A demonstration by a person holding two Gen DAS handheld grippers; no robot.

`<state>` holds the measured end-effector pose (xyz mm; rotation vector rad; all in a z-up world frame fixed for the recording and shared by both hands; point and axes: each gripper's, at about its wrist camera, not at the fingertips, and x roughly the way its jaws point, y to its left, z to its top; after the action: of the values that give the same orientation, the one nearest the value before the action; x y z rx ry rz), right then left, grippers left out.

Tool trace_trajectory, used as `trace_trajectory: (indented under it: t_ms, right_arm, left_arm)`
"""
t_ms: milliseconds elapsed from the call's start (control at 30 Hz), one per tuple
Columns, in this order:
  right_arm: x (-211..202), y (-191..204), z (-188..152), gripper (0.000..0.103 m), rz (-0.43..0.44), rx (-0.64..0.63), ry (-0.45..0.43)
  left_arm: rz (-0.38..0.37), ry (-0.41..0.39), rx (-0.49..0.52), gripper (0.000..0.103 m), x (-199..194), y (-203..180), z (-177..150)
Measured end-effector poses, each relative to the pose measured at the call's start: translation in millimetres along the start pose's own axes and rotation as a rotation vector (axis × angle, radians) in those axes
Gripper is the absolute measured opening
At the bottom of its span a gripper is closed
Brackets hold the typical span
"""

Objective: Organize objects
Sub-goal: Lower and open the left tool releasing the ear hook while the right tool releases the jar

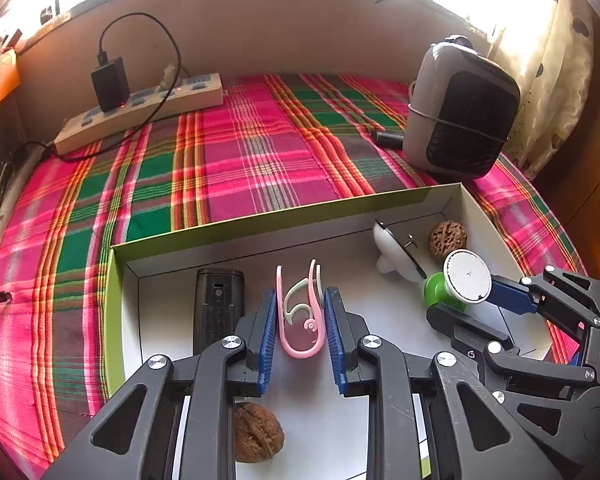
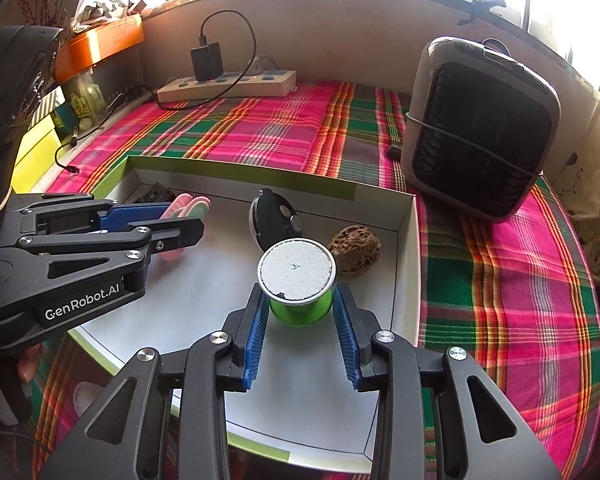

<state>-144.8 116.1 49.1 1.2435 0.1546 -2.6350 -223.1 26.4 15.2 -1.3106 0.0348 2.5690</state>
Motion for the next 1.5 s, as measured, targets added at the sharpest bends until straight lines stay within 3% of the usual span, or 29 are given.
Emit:
trace_trajectory:
  t_ms: [833, 1167, 1500]
  right_arm:
    - [3.3, 3.8, 0.2, 0.035, -0.031, -0.010, 0.000]
    - [2.6, 3.6, -0.1, 0.035, -0.043, -0.001, 0.000]
    - [-5.7, 6.4, -0.1, 0.041, -0.046, -0.002, -0.021]
  left_arm:
    - [0.002, -0.004, 0.000, 0.022, 3.5, -0.4, 0.6]
    - [0.000, -0.002, 0.003, 0.028, 3.2, 0.0, 0.4]
    - [-0.004, -0.023, -0.004, 0.029, -13.5, -1.7, -4.2]
